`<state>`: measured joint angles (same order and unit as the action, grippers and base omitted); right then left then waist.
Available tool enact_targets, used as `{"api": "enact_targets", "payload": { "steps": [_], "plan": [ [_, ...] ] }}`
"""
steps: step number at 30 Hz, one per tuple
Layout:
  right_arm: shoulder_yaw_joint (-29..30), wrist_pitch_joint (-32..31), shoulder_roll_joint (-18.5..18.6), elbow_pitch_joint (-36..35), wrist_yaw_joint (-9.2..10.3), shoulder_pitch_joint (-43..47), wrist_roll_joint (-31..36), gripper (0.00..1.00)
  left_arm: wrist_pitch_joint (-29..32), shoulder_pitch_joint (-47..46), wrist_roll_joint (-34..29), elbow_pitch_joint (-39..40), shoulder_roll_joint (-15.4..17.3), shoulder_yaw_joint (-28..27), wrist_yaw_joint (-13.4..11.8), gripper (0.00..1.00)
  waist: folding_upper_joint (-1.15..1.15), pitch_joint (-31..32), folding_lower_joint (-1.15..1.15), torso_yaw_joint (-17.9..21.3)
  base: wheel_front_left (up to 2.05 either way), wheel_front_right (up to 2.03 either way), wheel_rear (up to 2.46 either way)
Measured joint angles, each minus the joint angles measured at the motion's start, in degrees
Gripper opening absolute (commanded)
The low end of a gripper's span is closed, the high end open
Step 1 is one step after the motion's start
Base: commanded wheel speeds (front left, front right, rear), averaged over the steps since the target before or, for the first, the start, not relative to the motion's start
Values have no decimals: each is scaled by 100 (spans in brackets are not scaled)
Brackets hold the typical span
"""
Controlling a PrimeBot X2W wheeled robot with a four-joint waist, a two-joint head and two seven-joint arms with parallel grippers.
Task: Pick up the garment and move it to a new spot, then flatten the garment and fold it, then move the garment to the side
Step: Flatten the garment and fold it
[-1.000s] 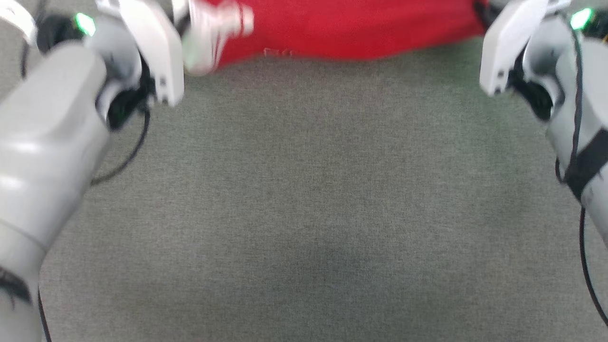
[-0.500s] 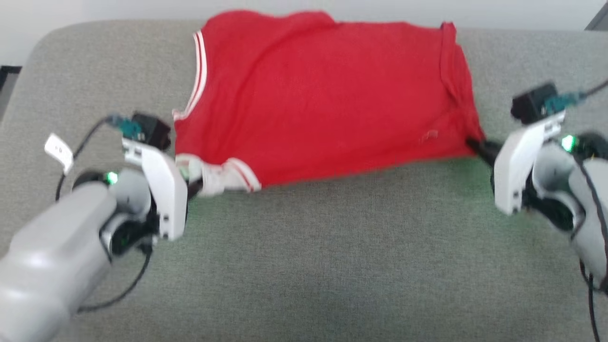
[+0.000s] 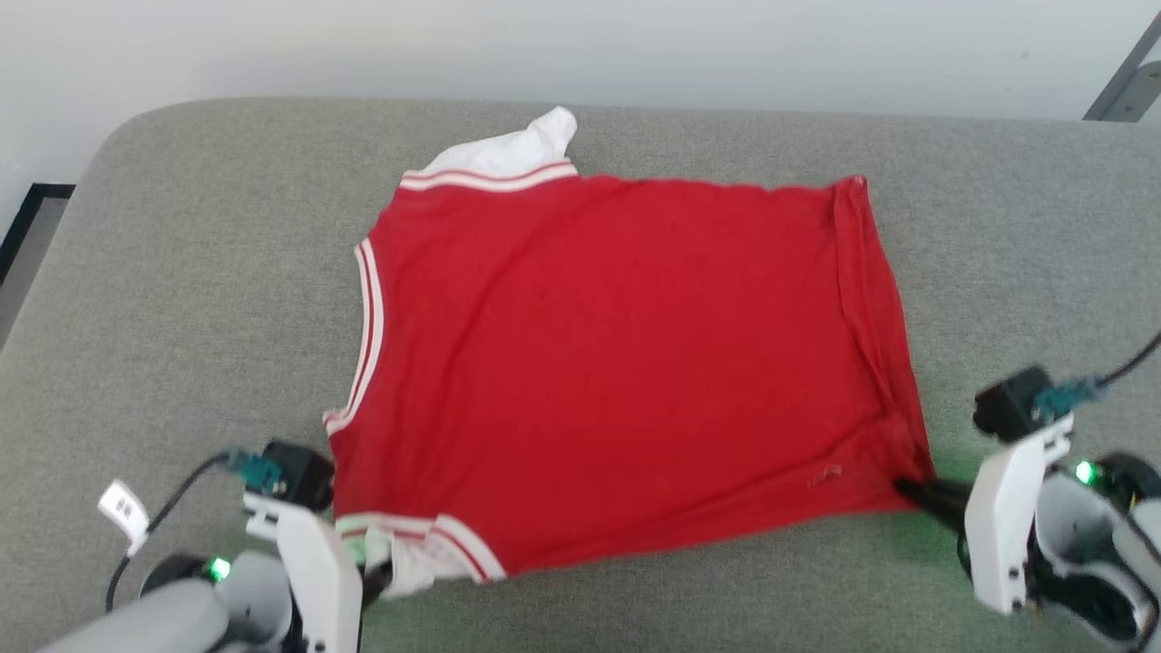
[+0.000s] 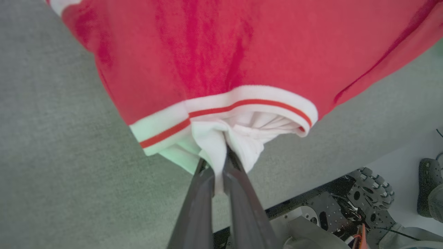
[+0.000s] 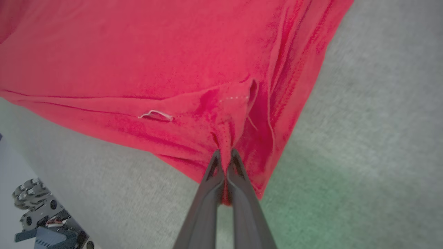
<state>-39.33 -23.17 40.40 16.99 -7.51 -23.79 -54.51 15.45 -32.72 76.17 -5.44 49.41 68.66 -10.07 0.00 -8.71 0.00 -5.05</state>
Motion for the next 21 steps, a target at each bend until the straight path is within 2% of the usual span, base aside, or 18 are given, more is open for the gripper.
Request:
{"api": "enact_targets", "payload": {
  "steps": [6, 12, 21],
  "plan": [
    [359, -316, 89, -575, 0, 836, 35, 0, -138, 576, 229, 586, 288, 67, -361, 0, 0, 30, 0, 48, 0, 0, 0],
    [916, -600, 34, -1091, 0, 1451, 104, 0, -124, 718, 310, 1012, 592, 46, -613, 0, 0, -3, 0, 66, 0, 0, 0],
    [2131, -823, -461, -1806, 0, 1747, 723, 0, 66, 51, -69, 1550, 1139, -250, -791, 0, 0, -193, 0, 116, 0, 0, 0]
  ]
}}
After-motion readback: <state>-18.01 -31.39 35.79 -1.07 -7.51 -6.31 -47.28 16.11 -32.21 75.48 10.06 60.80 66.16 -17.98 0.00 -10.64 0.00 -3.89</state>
